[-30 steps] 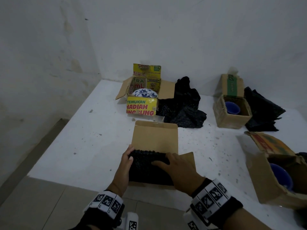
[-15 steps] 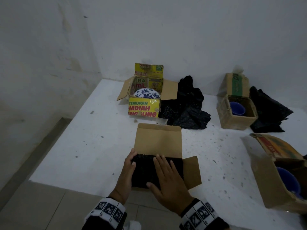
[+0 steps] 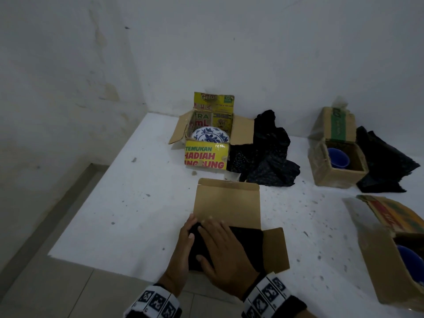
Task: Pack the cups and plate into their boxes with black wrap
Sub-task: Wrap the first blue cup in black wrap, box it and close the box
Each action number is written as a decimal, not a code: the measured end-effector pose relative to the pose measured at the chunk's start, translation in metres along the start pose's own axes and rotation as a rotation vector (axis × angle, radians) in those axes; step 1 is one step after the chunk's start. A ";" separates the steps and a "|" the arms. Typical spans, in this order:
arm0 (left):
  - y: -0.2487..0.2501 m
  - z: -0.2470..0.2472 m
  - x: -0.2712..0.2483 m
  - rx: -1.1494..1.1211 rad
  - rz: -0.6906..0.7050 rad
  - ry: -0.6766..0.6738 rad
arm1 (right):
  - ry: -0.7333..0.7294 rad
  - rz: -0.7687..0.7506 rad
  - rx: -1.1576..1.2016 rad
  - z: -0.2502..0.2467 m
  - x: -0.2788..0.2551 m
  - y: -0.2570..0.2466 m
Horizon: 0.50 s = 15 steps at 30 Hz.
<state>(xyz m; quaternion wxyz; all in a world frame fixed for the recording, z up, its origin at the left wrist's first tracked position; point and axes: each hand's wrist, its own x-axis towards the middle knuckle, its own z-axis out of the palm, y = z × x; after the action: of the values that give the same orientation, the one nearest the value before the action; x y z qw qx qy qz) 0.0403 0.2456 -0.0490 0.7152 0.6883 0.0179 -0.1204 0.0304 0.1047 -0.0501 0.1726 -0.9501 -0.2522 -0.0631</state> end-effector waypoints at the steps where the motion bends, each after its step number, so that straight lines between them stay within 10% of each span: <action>1: 0.001 0.000 0.000 -0.009 -0.013 -0.002 | -0.040 -0.035 -0.012 0.002 0.000 0.000; 10: 0.010 -0.008 -0.001 -0.080 -0.093 0.012 | -0.073 -0.046 -0.081 0.003 0.003 0.000; 15: 0.012 -0.022 0.000 0.121 -0.094 0.077 | 0.150 0.086 0.054 -0.015 -0.003 0.003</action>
<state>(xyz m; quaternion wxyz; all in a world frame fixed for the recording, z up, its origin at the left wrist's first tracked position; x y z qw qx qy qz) 0.0455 0.2673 -0.0381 0.6645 0.7329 0.0704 -0.1281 0.0288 0.0950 -0.0379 0.2190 -0.9476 -0.1992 -0.1198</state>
